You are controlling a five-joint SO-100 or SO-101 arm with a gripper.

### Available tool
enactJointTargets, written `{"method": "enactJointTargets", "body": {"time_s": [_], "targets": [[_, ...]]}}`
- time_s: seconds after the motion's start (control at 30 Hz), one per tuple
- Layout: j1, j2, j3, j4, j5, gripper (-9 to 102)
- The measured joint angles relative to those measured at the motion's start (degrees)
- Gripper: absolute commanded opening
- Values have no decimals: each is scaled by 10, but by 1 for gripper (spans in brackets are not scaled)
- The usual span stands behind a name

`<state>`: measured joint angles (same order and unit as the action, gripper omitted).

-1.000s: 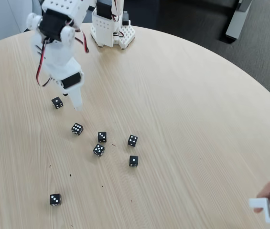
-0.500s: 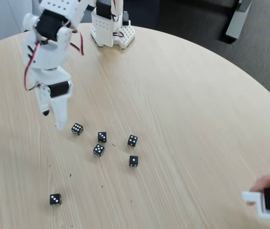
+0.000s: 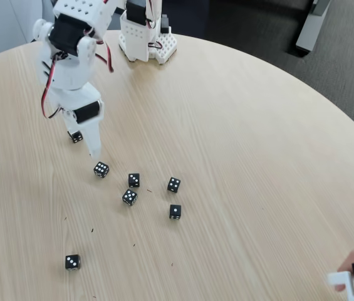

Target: Pick up the dice with number 6

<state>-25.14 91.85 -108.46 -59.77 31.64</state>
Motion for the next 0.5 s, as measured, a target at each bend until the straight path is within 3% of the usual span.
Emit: {"method": "enactJointTargets", "body": {"time_s": [0.5], "targets": [[-5,-72,0,0,-9,26]]}}
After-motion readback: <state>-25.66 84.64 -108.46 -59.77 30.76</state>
